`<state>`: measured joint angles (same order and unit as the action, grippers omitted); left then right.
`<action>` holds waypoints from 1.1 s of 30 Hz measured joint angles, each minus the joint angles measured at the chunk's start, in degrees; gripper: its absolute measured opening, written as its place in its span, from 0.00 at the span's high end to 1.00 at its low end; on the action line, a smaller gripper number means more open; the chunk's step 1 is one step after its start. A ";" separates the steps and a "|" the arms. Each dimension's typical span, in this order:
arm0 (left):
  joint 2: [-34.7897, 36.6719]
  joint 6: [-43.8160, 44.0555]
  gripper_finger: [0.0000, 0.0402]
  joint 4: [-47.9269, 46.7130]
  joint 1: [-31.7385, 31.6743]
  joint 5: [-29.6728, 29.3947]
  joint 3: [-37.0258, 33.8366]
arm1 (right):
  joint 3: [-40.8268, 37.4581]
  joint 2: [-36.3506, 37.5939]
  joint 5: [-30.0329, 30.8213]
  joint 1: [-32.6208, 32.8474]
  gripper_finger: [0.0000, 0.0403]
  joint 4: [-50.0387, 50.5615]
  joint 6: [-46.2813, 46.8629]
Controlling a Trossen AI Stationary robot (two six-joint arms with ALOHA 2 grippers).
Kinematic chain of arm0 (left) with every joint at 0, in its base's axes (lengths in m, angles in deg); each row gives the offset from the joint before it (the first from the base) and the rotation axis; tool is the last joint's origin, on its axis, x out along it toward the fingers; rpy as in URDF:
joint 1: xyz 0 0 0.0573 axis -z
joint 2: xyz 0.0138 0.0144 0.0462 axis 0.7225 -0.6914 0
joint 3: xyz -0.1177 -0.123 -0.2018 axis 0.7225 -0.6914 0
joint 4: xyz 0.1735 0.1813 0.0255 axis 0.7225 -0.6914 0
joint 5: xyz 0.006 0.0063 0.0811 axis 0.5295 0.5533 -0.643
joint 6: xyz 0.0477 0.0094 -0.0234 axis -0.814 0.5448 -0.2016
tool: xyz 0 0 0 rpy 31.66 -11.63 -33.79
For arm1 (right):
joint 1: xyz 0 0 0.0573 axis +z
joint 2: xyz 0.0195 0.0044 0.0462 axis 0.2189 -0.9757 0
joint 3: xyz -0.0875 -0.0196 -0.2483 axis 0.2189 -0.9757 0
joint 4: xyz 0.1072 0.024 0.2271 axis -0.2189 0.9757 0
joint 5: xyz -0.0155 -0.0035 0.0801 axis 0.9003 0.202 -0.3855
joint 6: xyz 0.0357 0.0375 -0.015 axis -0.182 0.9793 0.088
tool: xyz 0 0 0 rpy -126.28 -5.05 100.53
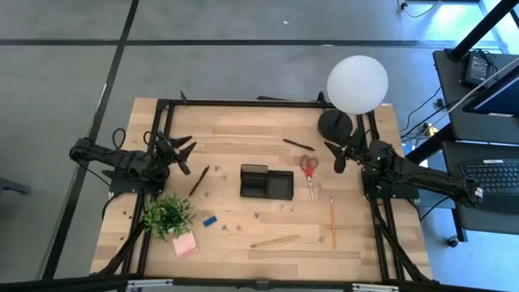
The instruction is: Pick and place office supplies into organizer
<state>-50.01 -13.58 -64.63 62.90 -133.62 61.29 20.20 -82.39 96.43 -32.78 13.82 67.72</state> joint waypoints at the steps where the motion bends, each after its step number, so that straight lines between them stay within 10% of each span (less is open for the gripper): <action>1: 0.00 0.00 0.68 -0.02 0.00 0.01 0.01 | 0.00 0.00 0.00 0.02 0.65 0.01 0.00; 33: 0.01 0.00 0.68 0.00 0.00 0.00 0.00 | 0.00 0.02 2.01 0.04 0.61 -1.04 15.02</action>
<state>-50.00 -13.58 -64.63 62.90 -133.62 61.29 20.20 -82.37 98.44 -32.74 12.77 82.74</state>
